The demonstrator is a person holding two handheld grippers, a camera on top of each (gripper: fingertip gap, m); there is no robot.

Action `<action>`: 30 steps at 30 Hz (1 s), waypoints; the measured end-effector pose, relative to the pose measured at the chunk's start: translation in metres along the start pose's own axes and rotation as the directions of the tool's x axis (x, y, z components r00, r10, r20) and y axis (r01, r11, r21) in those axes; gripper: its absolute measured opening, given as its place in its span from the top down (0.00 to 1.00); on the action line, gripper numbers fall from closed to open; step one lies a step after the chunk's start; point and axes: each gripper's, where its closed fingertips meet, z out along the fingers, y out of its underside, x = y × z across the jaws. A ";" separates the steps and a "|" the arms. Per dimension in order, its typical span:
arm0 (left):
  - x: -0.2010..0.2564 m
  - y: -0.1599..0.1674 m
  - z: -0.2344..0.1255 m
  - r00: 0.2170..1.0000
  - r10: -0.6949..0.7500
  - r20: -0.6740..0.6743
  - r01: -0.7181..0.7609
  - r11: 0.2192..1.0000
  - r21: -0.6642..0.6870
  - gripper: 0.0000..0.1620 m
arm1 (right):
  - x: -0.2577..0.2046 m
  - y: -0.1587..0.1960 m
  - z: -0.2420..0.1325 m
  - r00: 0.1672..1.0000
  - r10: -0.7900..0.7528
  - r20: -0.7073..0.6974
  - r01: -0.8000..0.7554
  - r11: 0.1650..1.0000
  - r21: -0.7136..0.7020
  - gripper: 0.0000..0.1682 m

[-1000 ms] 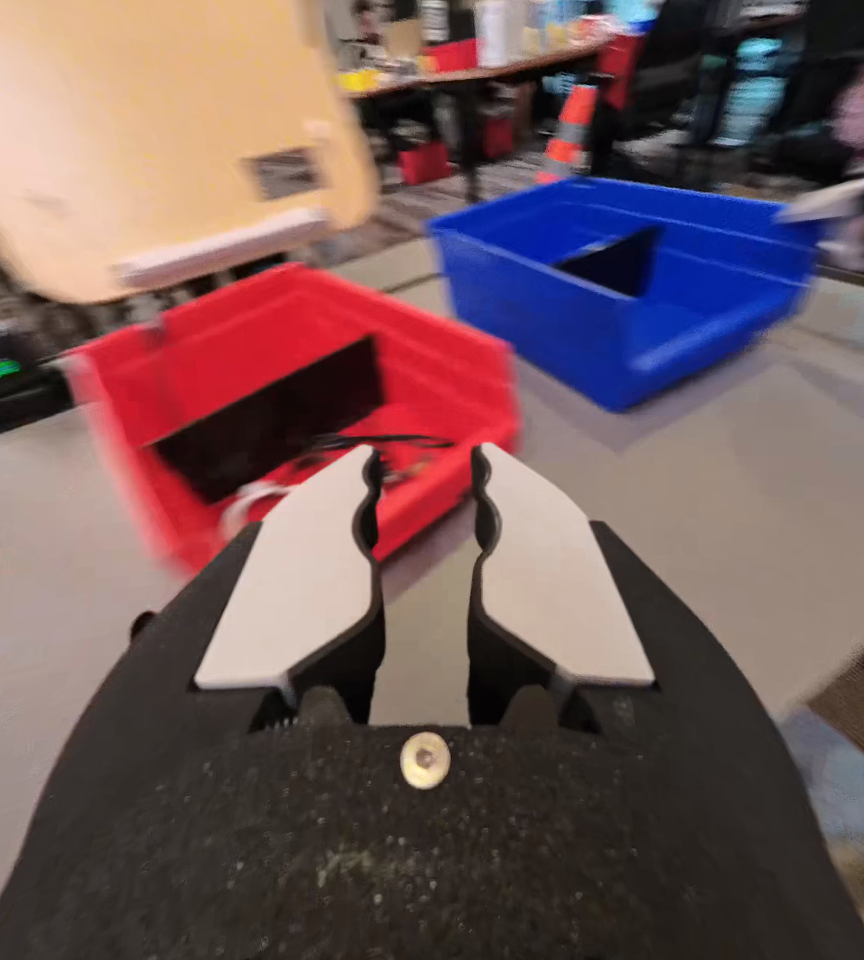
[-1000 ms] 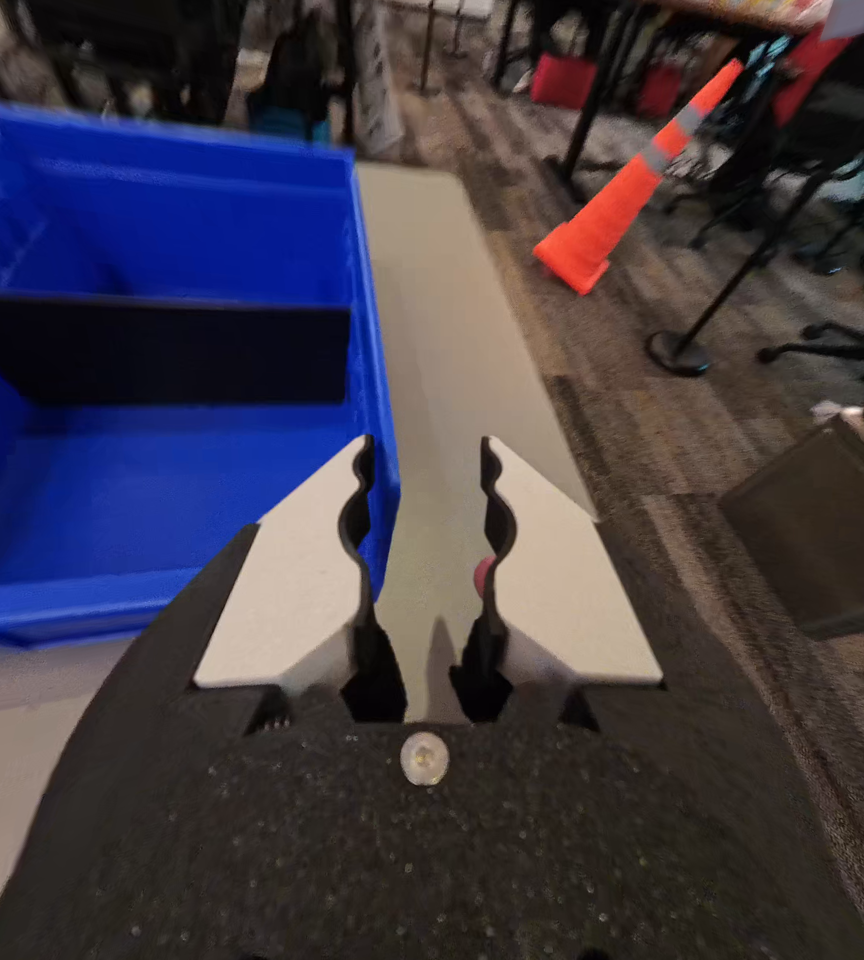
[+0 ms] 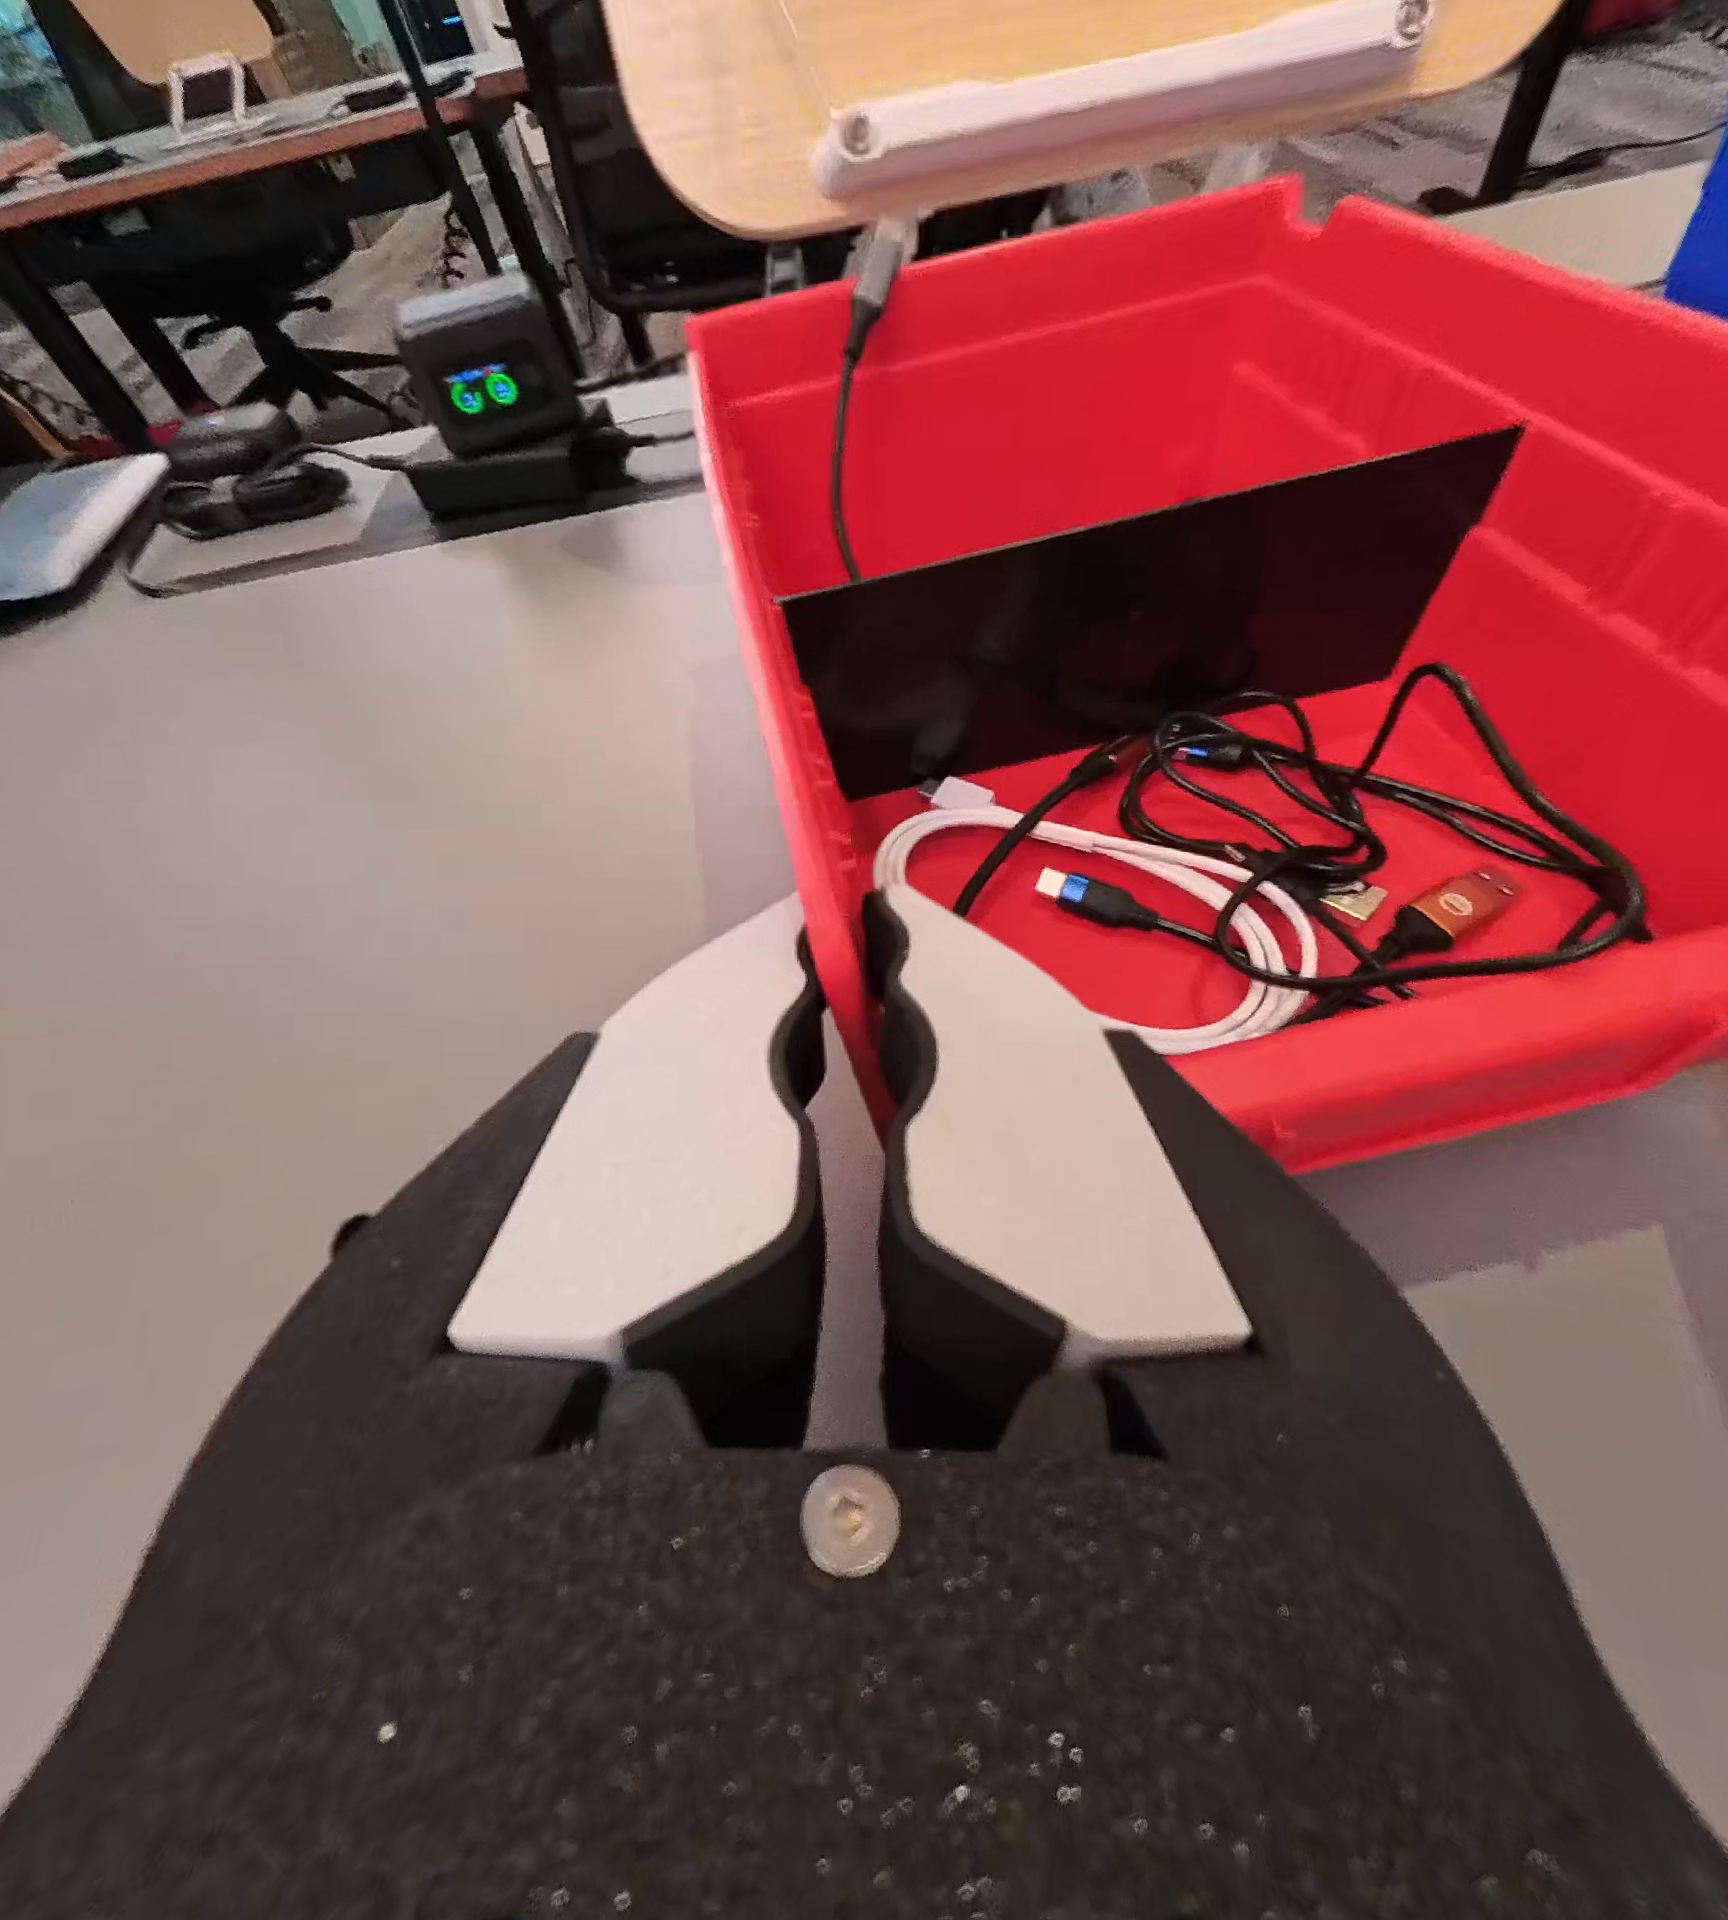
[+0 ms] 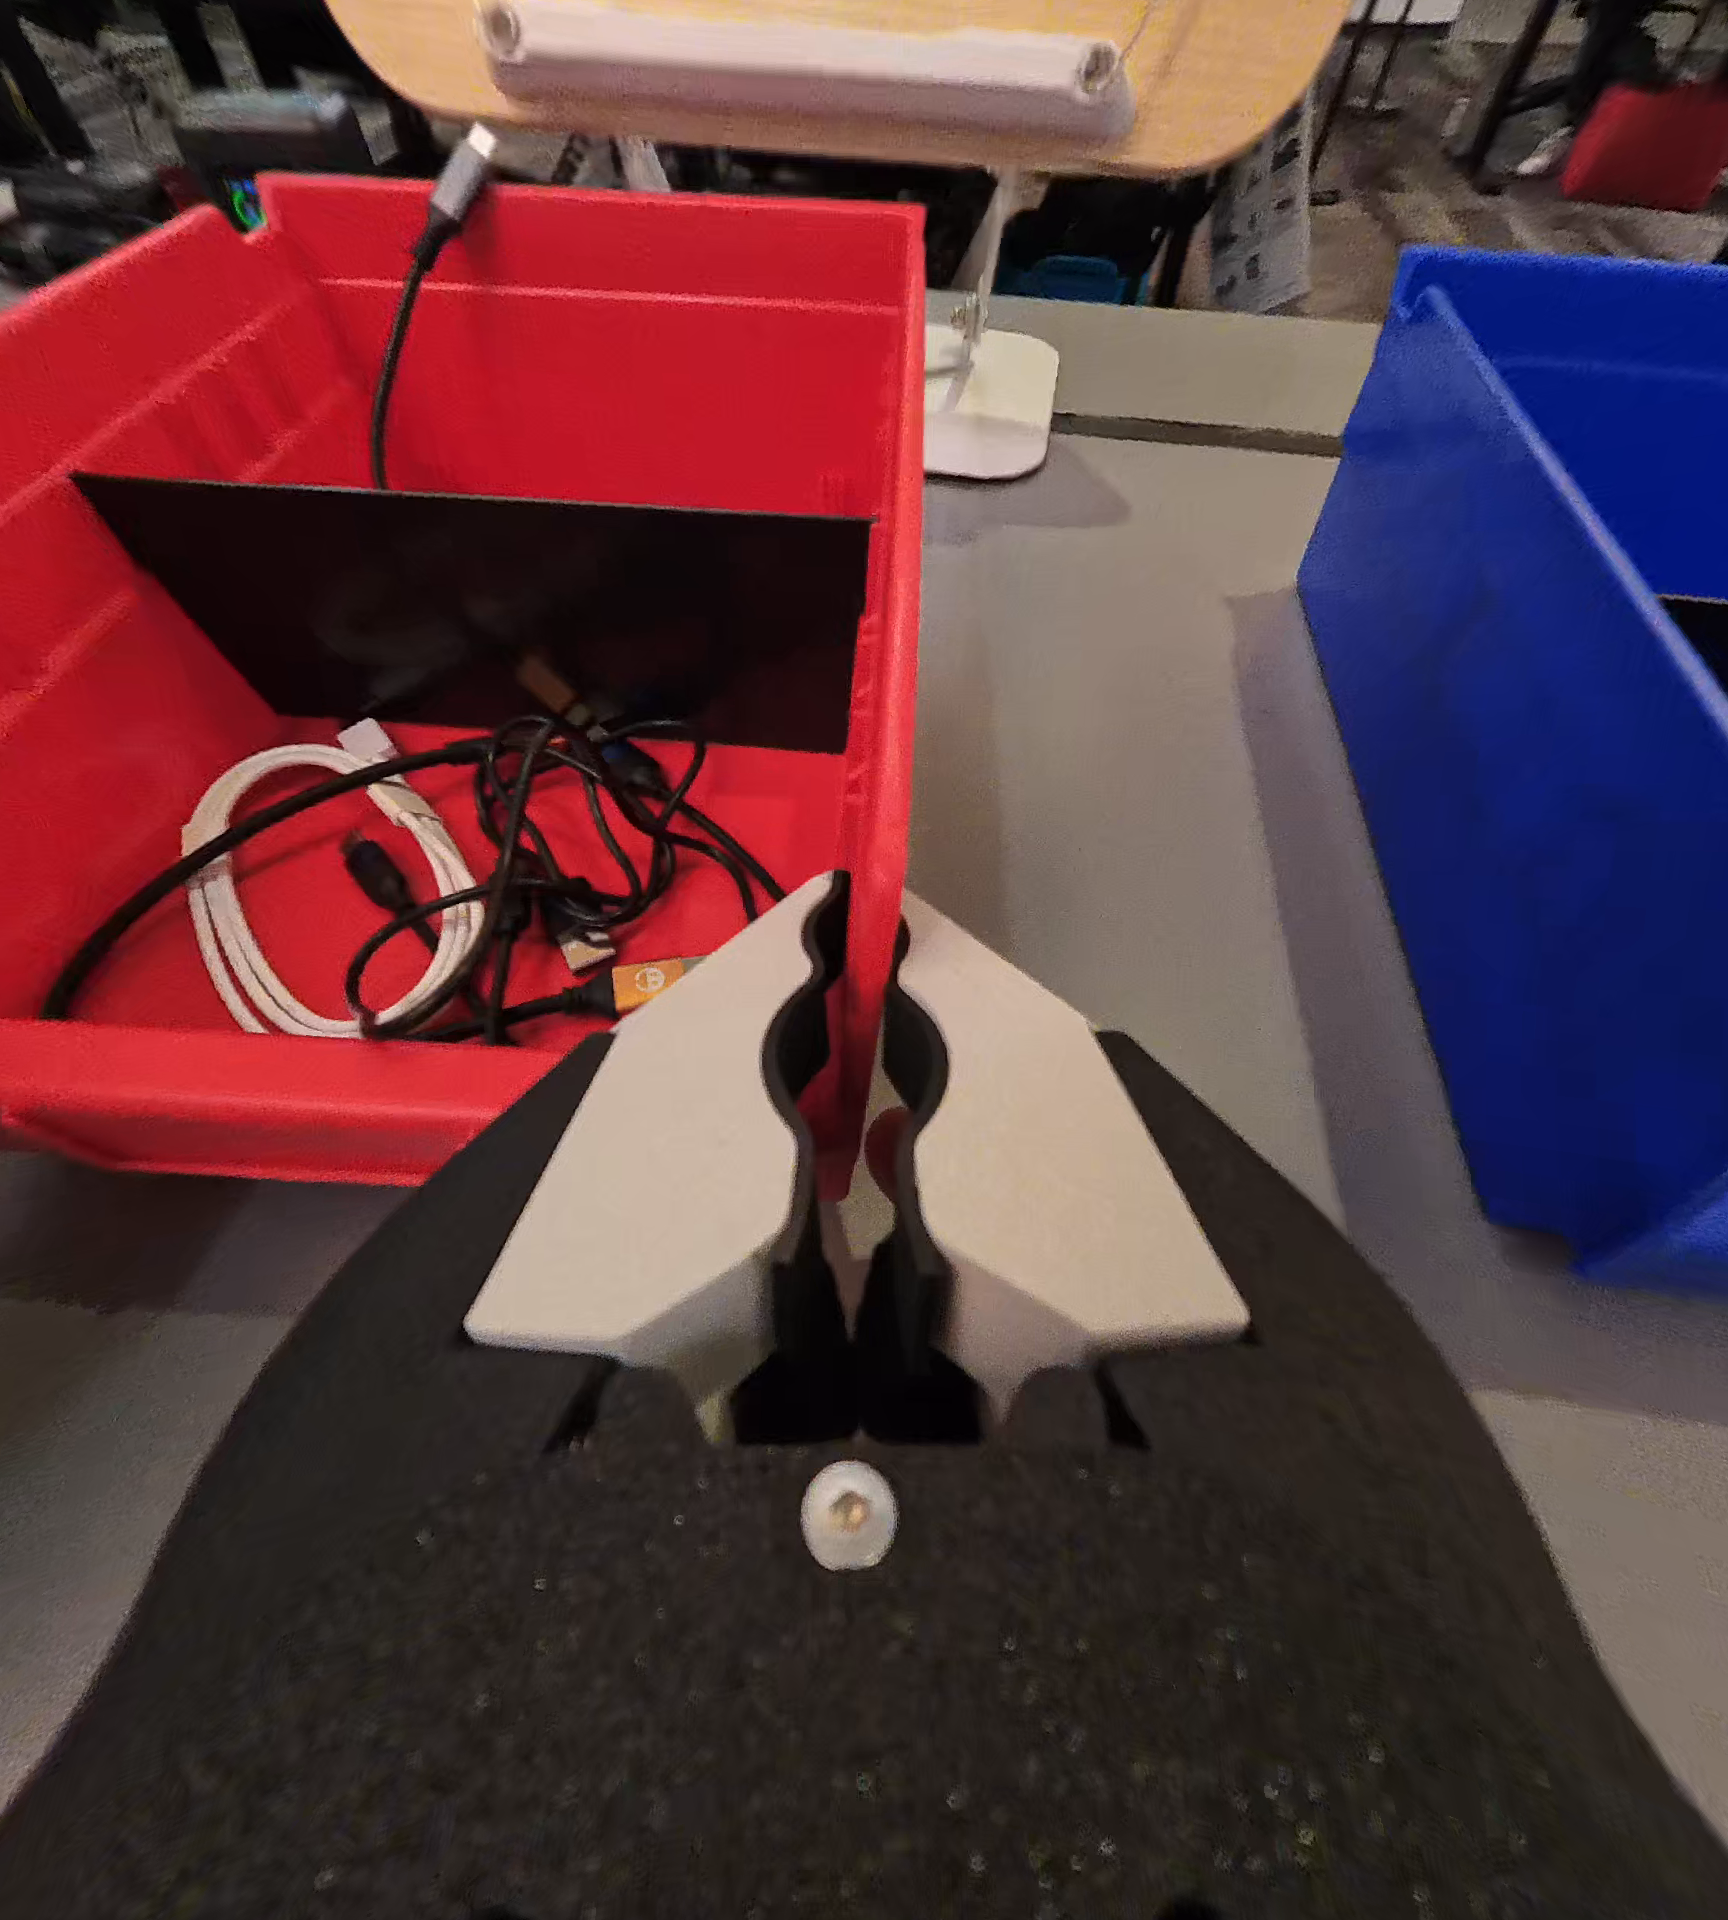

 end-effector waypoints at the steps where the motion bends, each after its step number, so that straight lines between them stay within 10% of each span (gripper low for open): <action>1: -0.009 -0.002 -0.001 1.000 0.010 0.006 -0.010 1.000 0.010 0.97 | -0.008 -0.004 -0.002 1.000 0.009 -0.012 -0.009 1.000 0.020 1.00; 17: -0.288 0.046 0.001 0.998 -0.057 0.007 0.057 0.998 -0.005 0.98 | -0.287 -0.027 0.045 0.991 -0.132 0.024 0.130 0.988 0.080 0.98; 24: -0.307 0.054 0.005 0.975 -0.221 0.039 0.220 0.975 0.028 0.94 | -0.312 -0.020 0.048 0.972 -0.096 0.215 0.085 0.995 0.059 0.94; 30: -0.315 0.016 -0.029 0.966 -0.190 0.173 0.159 0.971 0.179 0.75 | -0.293 -0.021 -0.010 0.774 -0.131 0.619 0.149 0.989 0.022 0.90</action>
